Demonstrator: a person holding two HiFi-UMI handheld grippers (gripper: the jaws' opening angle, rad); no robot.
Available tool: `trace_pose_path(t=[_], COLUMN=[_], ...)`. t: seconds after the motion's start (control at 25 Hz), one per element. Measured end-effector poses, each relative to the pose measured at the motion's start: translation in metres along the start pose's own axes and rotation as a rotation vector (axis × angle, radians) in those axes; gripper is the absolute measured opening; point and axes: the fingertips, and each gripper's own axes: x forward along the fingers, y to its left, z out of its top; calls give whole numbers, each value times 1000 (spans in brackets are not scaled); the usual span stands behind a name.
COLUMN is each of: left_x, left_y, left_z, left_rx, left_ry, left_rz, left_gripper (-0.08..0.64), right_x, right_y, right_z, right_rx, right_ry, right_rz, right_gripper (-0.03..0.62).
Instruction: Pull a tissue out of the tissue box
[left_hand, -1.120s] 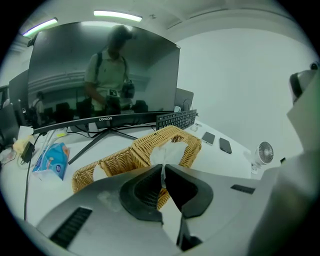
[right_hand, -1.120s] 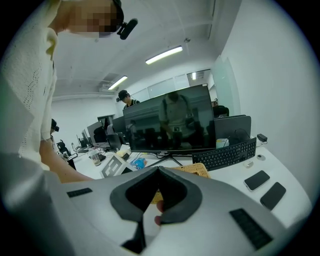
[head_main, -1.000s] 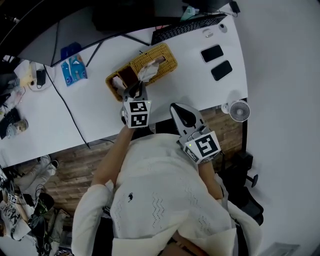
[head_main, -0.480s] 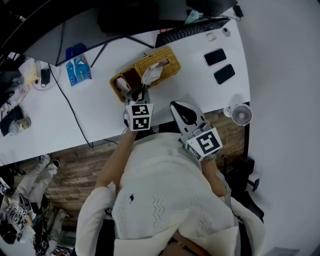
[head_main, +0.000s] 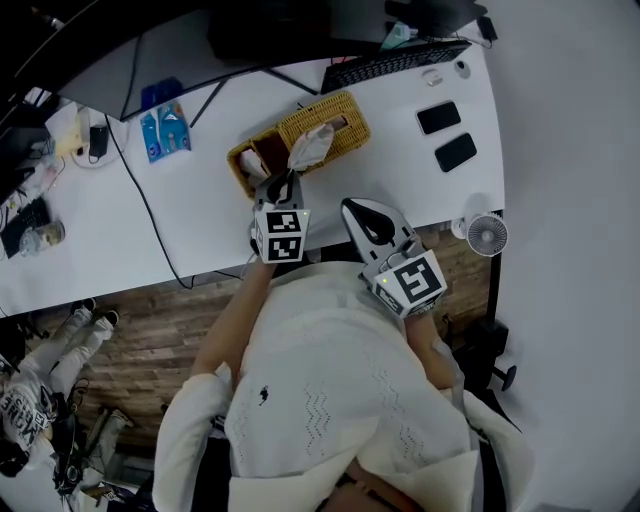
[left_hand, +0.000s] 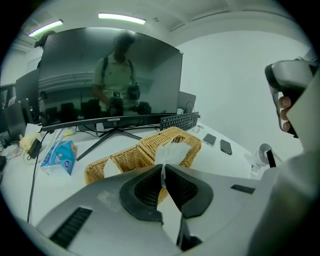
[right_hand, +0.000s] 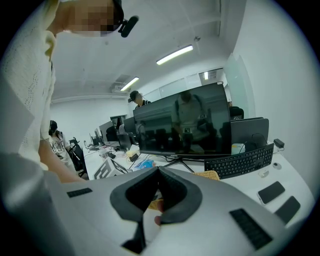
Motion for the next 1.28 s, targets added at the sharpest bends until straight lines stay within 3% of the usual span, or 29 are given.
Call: trace_pose_path(t=[1.28], left_x=[-29], left_y=[13], left_z=[10], left_rx=[-3], left_ry=[-33], left_rz=[39], left_gripper=[21], right_x=[5], right_y=[14], right_z=[2], right_rx=[-32], right_ry=[-4], right_rz=[53], right_gripper=[2])
